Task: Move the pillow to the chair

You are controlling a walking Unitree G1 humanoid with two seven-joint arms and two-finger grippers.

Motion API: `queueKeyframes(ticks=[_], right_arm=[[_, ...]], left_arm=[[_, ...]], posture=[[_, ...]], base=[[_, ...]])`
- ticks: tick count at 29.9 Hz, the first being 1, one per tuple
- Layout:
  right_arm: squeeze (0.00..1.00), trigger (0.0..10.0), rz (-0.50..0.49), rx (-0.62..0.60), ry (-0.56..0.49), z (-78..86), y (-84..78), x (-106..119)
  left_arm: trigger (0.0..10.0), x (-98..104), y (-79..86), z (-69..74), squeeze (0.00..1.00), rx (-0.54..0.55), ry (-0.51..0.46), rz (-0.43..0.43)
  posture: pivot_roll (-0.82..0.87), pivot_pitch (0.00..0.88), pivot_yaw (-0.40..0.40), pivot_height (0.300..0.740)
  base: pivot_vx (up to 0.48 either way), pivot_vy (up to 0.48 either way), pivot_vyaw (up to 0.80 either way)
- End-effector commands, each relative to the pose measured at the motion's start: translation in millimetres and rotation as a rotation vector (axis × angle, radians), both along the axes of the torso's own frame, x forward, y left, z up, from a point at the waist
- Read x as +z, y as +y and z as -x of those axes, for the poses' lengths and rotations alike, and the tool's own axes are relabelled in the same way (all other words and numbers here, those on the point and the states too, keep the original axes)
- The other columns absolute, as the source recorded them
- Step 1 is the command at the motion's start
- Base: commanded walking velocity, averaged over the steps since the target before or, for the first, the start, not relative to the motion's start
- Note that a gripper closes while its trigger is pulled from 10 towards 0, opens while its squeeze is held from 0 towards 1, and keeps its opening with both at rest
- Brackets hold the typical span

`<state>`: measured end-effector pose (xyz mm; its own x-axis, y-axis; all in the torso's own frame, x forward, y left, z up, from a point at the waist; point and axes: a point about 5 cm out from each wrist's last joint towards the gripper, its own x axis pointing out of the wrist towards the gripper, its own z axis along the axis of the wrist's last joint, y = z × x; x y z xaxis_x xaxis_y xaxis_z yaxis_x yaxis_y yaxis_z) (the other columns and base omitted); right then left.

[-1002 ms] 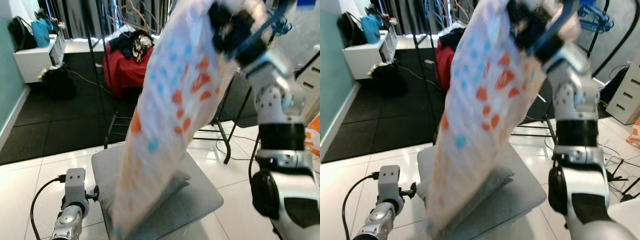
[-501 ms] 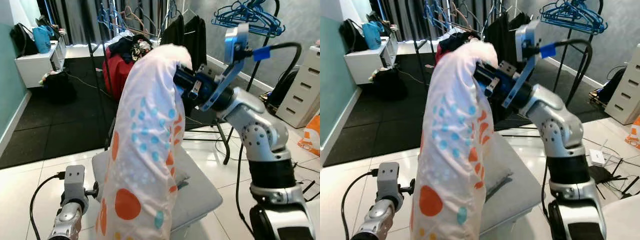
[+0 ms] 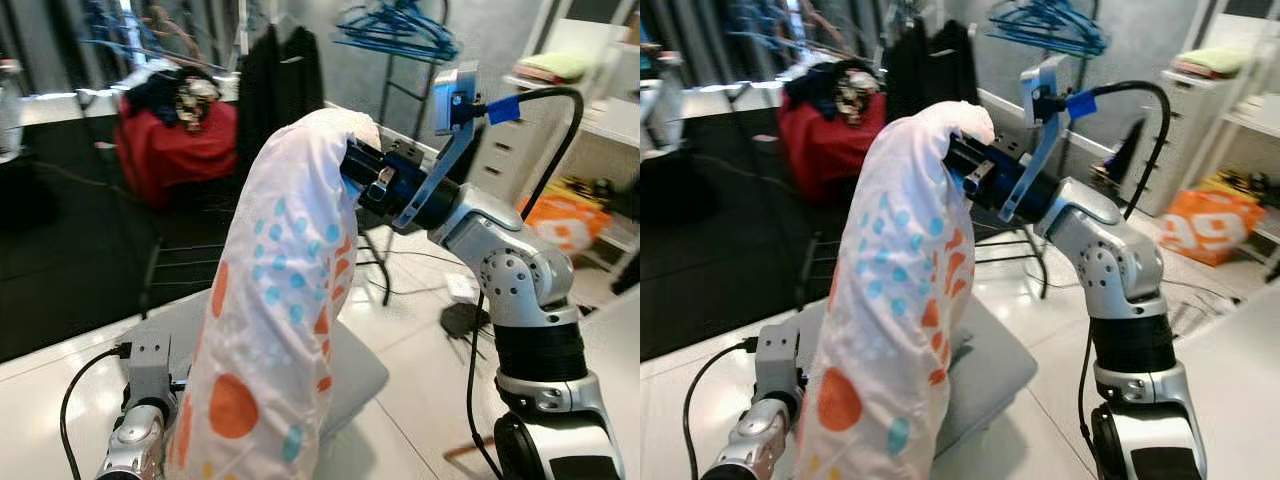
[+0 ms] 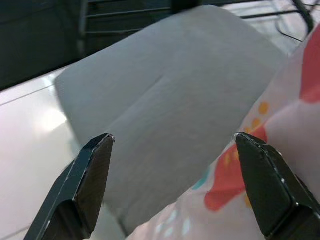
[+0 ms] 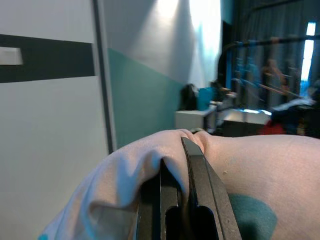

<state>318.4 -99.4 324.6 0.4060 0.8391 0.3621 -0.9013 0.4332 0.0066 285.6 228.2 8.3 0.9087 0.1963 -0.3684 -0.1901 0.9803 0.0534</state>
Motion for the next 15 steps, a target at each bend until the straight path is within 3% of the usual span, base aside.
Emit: queueKeyframes(ticks=[1,15], right_arm=[[0.00,10.0,-0.043,0.017,-0.069,10.2,-2.4,15.5],[0.00,10.0,-0.050,0.028,-0.059,14.0,0.5,16.2]], left_arm=[[10.0,-7.2,0.6,6.3,0.00,-0.003,0.043,-0.010],[10.0,0.6,5.6,1.2,0.00,0.021,0.005,-0.008]], posture=[[-0.17,0.000,-0.055,0.740],[-0.16,0.000,-0.063,0.740]], base=[[0.000,0.000,-0.59],[0.000,0.000,-0.58]])
